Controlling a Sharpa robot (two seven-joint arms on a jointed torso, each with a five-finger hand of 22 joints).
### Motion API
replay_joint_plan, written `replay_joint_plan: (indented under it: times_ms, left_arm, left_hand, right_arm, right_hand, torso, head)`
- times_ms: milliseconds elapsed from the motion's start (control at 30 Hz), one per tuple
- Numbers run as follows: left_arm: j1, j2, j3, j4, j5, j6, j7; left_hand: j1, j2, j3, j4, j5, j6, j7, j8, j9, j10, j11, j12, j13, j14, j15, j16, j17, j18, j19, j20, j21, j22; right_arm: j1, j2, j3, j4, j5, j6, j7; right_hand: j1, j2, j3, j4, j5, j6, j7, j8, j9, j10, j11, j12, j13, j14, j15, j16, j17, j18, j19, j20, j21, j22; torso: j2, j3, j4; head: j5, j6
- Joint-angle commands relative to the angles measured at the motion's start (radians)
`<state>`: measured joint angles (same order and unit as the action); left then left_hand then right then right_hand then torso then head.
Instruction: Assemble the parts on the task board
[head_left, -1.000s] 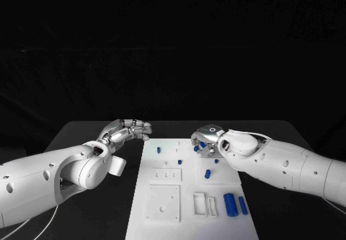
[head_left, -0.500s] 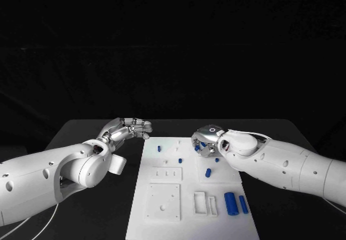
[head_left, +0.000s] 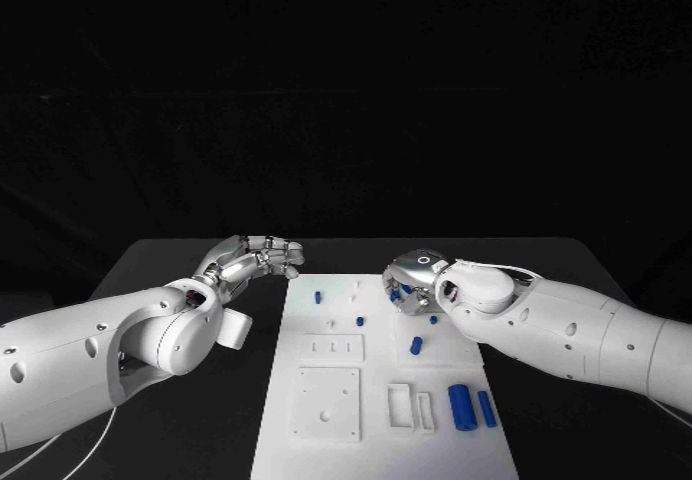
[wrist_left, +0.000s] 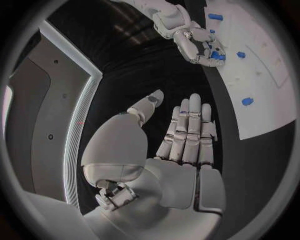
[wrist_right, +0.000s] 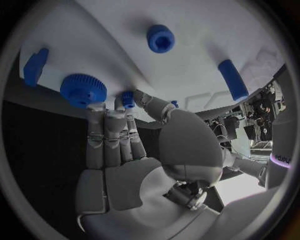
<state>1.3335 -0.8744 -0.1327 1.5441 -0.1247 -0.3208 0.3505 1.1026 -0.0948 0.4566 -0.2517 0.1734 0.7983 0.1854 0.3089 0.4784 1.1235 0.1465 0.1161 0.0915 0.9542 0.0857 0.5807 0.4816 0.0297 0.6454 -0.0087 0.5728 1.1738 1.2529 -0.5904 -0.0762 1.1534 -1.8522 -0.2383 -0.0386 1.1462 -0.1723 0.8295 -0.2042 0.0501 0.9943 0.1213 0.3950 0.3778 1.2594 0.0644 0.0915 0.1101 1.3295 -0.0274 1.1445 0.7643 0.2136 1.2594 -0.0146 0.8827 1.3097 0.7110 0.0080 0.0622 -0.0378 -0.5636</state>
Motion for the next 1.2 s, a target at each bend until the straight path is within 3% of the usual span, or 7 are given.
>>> replay_joint_plan:
  times_ms: [33, 433, 600, 800, 1200]
  left_arm:
    - [0.002, 0.0, 0.001, 0.003, -0.003, 0.01, 0.005]
    - [0.002, 0.001, 0.001, 0.002, -0.003, 0.01, 0.004]
    - [0.002, 0.001, 0.001, 0.0, -0.003, 0.011, 0.003]
    - [0.003, 0.001, 0.001, -0.001, -0.003, 0.012, 0.002]
    - [0.004, 0.014, 0.001, -0.004, -0.005, 0.01, 0.001]
  left_hand:
    - [-0.008, -0.002, 0.007, -0.001, -0.002, -0.002, 0.001, -0.003, -0.001, -0.007, 0.001, -0.007, -0.001, 0.0, 0.002, 0.003, -0.001, -0.009, 0.006, -0.003, -0.003, 0.001]
    - [-0.006, -0.002, 0.009, -0.004, -0.001, -0.002, 0.001, -0.004, -0.001, -0.006, 0.001, -0.008, -0.001, 0.0, 0.002, 0.003, -0.001, -0.008, 0.007, -0.004, -0.004, 0.002]
    - [-0.004, -0.003, 0.01, -0.006, -0.001, -0.002, 0.001, -0.004, -0.001, -0.006, 0.002, -0.009, -0.001, 0.0, 0.002, 0.004, -0.001, -0.008, 0.007, -0.004, -0.004, 0.002]
    - [-0.002, -0.003, 0.012, -0.008, -0.002, -0.002, 0.001, -0.004, -0.001, -0.006, 0.002, -0.009, -0.001, -0.001, 0.002, 0.004, -0.002, -0.008, 0.006, -0.004, -0.004, 0.003]
    - [0.003, -0.005, 0.016, -0.016, -0.003, -0.003, 0.002, -0.006, -0.001, -0.007, 0.002, -0.012, -0.002, -0.002, 0.002, 0.003, -0.002, -0.009, 0.007, -0.003, -0.004, 0.004]
  right_arm:
    - [-0.001, -0.002, -0.001, 0.009, -0.046, -0.029, -0.04]
    - [0.0, -0.021, 0.002, 0.074, -0.145, -0.146, -0.14]
    - [0.001, -0.011, 0.002, 0.092, -0.198, -0.16, -0.156]
    - [0.001, 0.014, 0.002, 0.084, -0.232, -0.164, -0.165]
    - [0.001, 0.089, 0.002, 0.024, -0.25, -0.166, -0.164]
  right_hand:
    - [0.003, 0.008, 0.006, 0.0, -0.001, 0.007, -0.001, 0.005, 0.004, 0.031, 0.002, 0.004, 0.002, -0.012, -0.019, 0.004, -0.001, 0.048, 0.01, -0.016, 0.005, 0.022]
    - [0.008, -0.01, 0.022, 0.004, -0.001, 0.018, -0.006, 0.011, 0.009, 0.043, -0.002, 0.002, 0.007, -0.012, -0.023, 0.016, -0.002, 0.048, 0.01, -0.023, 0.023, 0.021]
    - [0.013, -0.028, 0.031, 0.018, -0.001, 0.024, -0.008, 0.014, 0.011, 0.048, -0.003, -0.001, 0.008, -0.01, -0.024, 0.022, -0.003, 0.048, 0.012, -0.026, 0.033, 0.021]
    - [0.019, -0.039, 0.036, 0.029, -0.001, 0.026, -0.01, 0.014, 0.011, 0.051, -0.003, -0.003, 0.008, -0.01, -0.024, 0.026, -0.006, 0.048, 0.011, -0.027, 0.039, 0.02]
    - [0.026, -0.047, 0.039, 0.037, -0.001, 0.03, -0.011, 0.016, 0.013, 0.055, -0.004, -0.005, 0.009, -0.01, -0.024, 0.03, -0.008, 0.048, 0.011, -0.028, 0.045, 0.02]
  torso:
    - [0.001, -0.0003, 0.0004]
    - [0.001, -0.0004, -0.0011]
    - [0.003, 0.0001, -0.0002]
    - [0.005, -0.0001, 0.0019]
    - [0.005, -0.0026, 0.0063]
  head:
    - [0.0, 0.002]
    - [0.0, 0.013]
    - [0.0, 0.022]
    - [0.001, 0.025]
    - [0.008, 0.03]
